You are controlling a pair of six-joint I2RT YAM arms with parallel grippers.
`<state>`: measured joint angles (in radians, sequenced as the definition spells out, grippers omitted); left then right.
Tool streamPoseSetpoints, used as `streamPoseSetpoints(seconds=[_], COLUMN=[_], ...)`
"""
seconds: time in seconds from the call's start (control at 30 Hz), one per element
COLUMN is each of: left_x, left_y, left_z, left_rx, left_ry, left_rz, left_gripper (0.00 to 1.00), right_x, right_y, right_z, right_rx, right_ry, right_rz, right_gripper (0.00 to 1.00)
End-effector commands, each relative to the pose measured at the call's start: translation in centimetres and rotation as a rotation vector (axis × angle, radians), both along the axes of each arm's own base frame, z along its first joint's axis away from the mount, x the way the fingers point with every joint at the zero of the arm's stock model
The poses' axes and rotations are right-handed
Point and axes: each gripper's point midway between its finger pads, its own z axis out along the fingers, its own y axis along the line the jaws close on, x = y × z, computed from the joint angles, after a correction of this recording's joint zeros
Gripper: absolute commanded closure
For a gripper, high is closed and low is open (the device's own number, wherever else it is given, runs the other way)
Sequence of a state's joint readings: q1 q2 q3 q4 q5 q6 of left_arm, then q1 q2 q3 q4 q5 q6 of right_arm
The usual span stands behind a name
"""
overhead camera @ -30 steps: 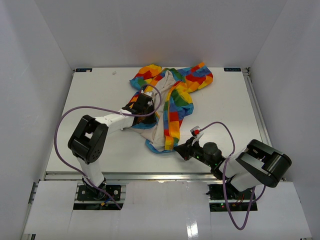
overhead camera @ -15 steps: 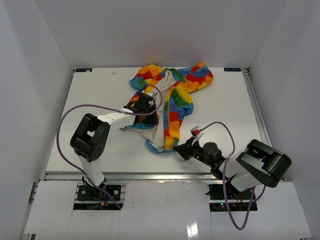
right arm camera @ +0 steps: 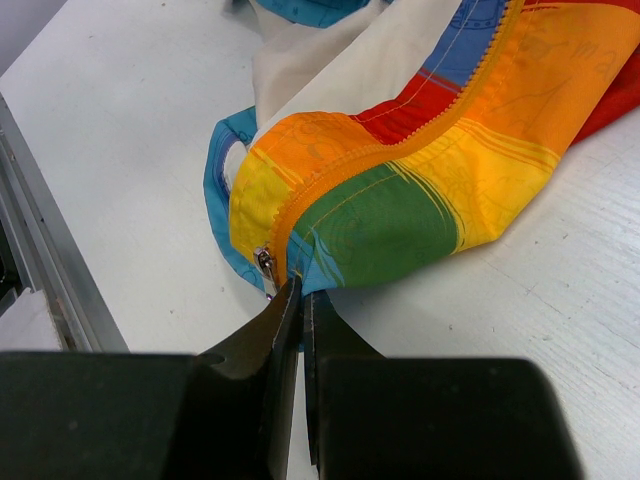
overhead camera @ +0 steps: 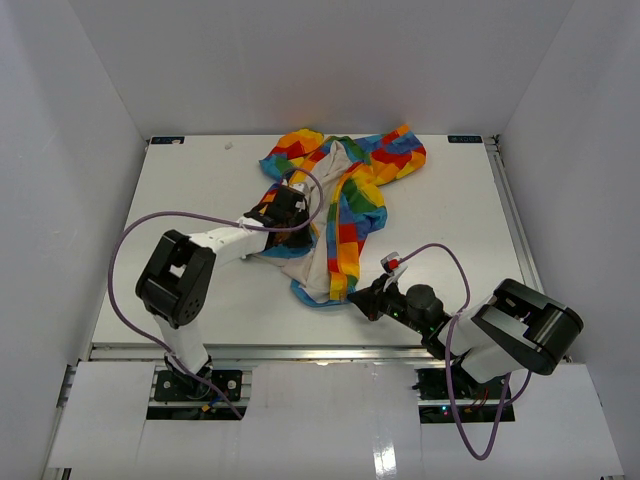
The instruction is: Zip up the jacket
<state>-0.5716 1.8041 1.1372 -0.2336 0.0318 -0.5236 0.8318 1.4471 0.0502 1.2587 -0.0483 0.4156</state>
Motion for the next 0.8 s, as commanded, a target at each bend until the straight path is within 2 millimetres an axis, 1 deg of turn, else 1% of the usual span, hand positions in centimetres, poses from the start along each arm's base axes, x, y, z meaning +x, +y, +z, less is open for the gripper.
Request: streamPoseSetpoints(seconds=[0.0,0.1,0.23,0.27,0.33,0.37,0.4,0.47,0.5,0.67,0.73,0.77], left_x=[0.2,-0.3,-0.6,-0.7,-1.1,-1.2,-1.3,-1.5,-1.7,-2.4,-2.9,-3.4], left_y=[1.2,1.5,1.8,1.7,1.3,1.2,1.1,0.8,0.7,0.4,-0.2,-0.4], left_z=[5.1,5.2,5.5,5.7,6.3,6.6,6.9,7.6,7.9,9.0,10.0,10.1], left_rx=[-0.039,-0.04,-0.033,-0.04,-0.065,-0.075,-0.085,-0.105,-0.114,-0.157,-0.194,-0.211], left_ry=[-0.137,-0.15,-0.159,-0.162,-0.165,-0.168,-0.172,-0.183,-0.187,-0.209,-0.24,-0.254], left_rz=[0.036,0.016,-0.001,-0.009,-0.037,-0.046,-0.055,-0.069,-0.075,-0.102,-0.159,-0.189], left_gripper=[1.0,1.0,1.0,0.97,0.84,0.81,0.84,0.97,1.0,1.0,1.0,1.0], right_x=[-2.5,-2.5,-2.4,-2.4,-2.3,-2.3,-2.3,-2.3,-2.2,-2.1,-2.1,-2.0], right_y=[-3.1,-3.0,-3.0,-3.0,-2.9,-2.9,-2.9,-2.8,-2.8,-2.6,-2.5,-2.5], right_z=[-3.2,-3.2,-3.3,-3.3,-3.3,-3.3,-3.3,-3.3,-3.3,-3.3,-3.4,-3.4], right_rx=[-0.069,-0.071,-0.075,-0.076,-0.075,-0.075,-0.077,-0.079,-0.079,-0.081,-0.086,-0.089], right_ry=[0.053,0.055,0.057,0.058,0.057,0.058,0.059,0.06,0.06,0.06,0.063,0.065], right_rz=[-0.013,-0.012,-0.015,-0.015,-0.015,-0.015,-0.015,-0.014,-0.013,-0.011,-0.01,-0.011], right_gripper=[0.92,0.92,0.92,0.92,0.92,0.92,0.92,0.92,0.92,0.92,0.92,0.92])
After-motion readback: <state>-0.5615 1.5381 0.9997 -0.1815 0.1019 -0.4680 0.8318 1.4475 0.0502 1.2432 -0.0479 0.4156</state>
